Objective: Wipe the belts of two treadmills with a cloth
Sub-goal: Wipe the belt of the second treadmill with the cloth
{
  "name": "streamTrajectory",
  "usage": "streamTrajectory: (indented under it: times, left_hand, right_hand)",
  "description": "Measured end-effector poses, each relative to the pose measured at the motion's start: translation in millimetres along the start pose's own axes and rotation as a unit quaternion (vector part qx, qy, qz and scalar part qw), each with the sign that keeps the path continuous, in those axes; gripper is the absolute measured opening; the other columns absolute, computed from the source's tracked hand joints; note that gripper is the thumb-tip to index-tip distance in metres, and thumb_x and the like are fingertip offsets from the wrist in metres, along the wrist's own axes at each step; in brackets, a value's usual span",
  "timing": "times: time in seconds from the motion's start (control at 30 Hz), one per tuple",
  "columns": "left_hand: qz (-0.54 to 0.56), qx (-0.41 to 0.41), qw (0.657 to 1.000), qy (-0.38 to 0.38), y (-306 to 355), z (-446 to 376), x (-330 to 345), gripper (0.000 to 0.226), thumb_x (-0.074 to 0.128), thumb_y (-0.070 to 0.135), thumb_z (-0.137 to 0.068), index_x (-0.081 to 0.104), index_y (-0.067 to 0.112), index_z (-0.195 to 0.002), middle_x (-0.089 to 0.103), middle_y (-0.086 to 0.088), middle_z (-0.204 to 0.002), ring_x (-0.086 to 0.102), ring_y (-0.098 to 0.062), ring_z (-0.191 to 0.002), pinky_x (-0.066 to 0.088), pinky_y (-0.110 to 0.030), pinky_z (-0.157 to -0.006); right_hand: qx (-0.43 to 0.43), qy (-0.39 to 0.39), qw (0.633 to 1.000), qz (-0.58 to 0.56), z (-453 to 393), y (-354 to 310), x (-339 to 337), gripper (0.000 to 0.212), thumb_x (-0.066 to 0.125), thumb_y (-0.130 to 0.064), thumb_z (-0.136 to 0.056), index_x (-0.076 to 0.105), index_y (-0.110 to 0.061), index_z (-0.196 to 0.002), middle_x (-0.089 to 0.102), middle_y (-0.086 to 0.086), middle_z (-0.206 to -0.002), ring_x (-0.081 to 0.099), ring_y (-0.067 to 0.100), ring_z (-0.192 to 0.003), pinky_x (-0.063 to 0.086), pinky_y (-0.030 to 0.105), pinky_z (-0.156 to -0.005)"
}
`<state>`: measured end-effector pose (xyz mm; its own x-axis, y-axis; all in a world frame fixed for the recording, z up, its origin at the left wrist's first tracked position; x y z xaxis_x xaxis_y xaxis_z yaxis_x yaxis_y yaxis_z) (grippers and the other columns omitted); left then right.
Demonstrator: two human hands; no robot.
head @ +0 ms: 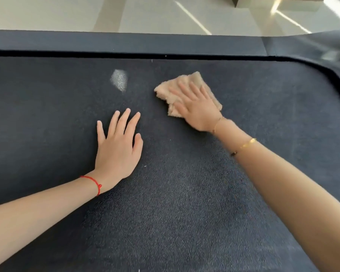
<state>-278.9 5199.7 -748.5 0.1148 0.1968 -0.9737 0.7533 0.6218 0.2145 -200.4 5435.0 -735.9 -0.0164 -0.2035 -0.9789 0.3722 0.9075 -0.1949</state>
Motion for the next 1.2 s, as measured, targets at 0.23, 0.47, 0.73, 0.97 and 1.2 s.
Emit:
streamTrajectory:
  times: [0.23, 0.47, 0.73, 0.97, 1.2]
  left_hand:
    - [-0.012, -0.006, 1.0, 0.003, 2.3, -1.5, 0.5, 0.059, 0.025, 0.036, -0.099, 0.023, 0.025, -0.157, 0.019, 0.002, -0.165, 0.008, -0.019, -0.154, 0.008, -0.061, -0.121]
    - [0.005, -0.007, 1.0, -0.006, 0.5, -2.3, -1.6, 0.058, 0.026, 0.036, -0.1, 0.021, 0.027, -0.157, 0.016, 0.004, -0.165, 0.004, -0.017, -0.154, 0.004, -0.059, -0.122]
    - [0.024, -0.013, 1.0, 0.001, 2.7, -1.2, -4.0, 0.055, 0.03, 0.032, -0.102, 0.024, 0.027, -0.157, 0.017, 0.003, -0.165, 0.004, -0.018, -0.154, 0.001, -0.06, -0.121]
    - [0.029, -0.011, 0.999, 0.018, 3.4, -0.3, -3.5, 0.053, 0.036, 0.029, -0.103, 0.03, 0.026, -0.155, 0.023, 0.001, -0.163, 0.01, -0.02, -0.153, 0.003, -0.062, -0.121]
    - [0.033, -0.009, 0.999, 0.016, 4.0, 1.1, -4.7, 0.052, 0.035, 0.03, -0.104, 0.029, 0.027, -0.155, 0.021, 0.0, -0.164, 0.009, -0.02, -0.153, 0.003, -0.063, -0.121]
  right_hand:
    - [0.132, 0.001, 0.991, -0.009, -101.7, -3.5, -11.1, 0.053, 0.012, -0.042, -0.106, 0.008, -0.032, -0.158, -0.001, -0.002, -0.166, -0.004, 0.033, -0.151, -0.006, 0.051, -0.121]
    - [-0.022, -0.024, 0.999, -0.003, -84.5, -46.9, 4.2, 0.052, 0.017, -0.044, -0.106, 0.008, -0.036, -0.157, -0.001, -0.005, -0.166, -0.007, 0.027, -0.152, -0.008, 0.044, -0.122]
    - [0.158, -0.003, 0.987, 0.001, -13.6, 66.2, -19.1, 0.054, 0.014, -0.044, -0.106, 0.007, -0.03, -0.157, -0.003, 0.001, -0.166, -0.006, 0.031, -0.152, -0.008, 0.048, -0.122]
    - [-0.011, 0.011, 1.0, 0.007, 105.9, -32.3, 10.6, 0.052, 0.022, -0.042, -0.106, 0.012, -0.035, -0.157, 0.001, -0.005, -0.166, -0.004, 0.028, -0.152, -0.004, 0.048, -0.122]
    - [0.041, 0.006, 0.999, -0.001, 162.3, 9.3, 9.0, 0.053, 0.019, -0.048, -0.104, 0.008, -0.041, -0.155, -0.002, -0.011, -0.164, -0.007, 0.022, -0.152, -0.011, 0.038, -0.122]
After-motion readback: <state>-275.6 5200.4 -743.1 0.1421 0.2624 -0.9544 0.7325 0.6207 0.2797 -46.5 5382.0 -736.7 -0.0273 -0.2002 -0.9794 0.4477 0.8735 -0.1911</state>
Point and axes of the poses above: each hand's wrist, its own z-axis away from the middle knuckle, its own x-axis out of the palm, y = z × x, the point moved 3 cm from there along -z, towards the middle knuckle
